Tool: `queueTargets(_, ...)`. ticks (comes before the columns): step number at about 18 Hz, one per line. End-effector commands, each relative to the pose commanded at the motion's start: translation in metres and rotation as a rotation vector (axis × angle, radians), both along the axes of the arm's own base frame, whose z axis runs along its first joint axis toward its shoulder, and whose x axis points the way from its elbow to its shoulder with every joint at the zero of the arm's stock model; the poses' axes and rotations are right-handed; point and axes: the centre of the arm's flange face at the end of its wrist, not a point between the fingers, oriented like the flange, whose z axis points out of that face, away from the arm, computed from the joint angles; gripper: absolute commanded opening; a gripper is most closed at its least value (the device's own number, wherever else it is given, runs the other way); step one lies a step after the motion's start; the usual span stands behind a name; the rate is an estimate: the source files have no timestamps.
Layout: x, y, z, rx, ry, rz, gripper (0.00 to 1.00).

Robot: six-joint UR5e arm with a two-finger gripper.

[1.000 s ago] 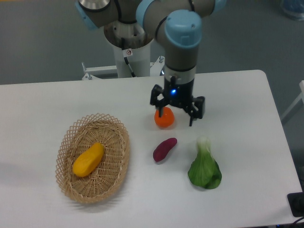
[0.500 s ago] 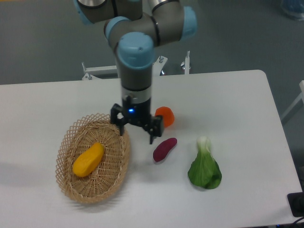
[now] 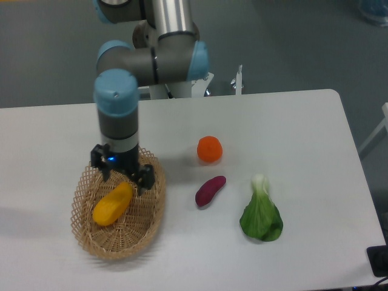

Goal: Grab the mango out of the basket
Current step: 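Move the open gripper over the basket and lower it toward the yellow mango, then close the gripper around the yellow mango inside the basket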

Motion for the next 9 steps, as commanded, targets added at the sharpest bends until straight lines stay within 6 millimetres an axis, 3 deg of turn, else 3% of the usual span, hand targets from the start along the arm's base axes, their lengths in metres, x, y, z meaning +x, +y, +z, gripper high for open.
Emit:
queueTargets(3, 0.002, 0.009, -0.027, -0.009, 0.001, -0.012, 1.0)
queueTargets(9, 0.001, 0.012, -0.032, -0.013, 0.004, -0.02, 1.0)
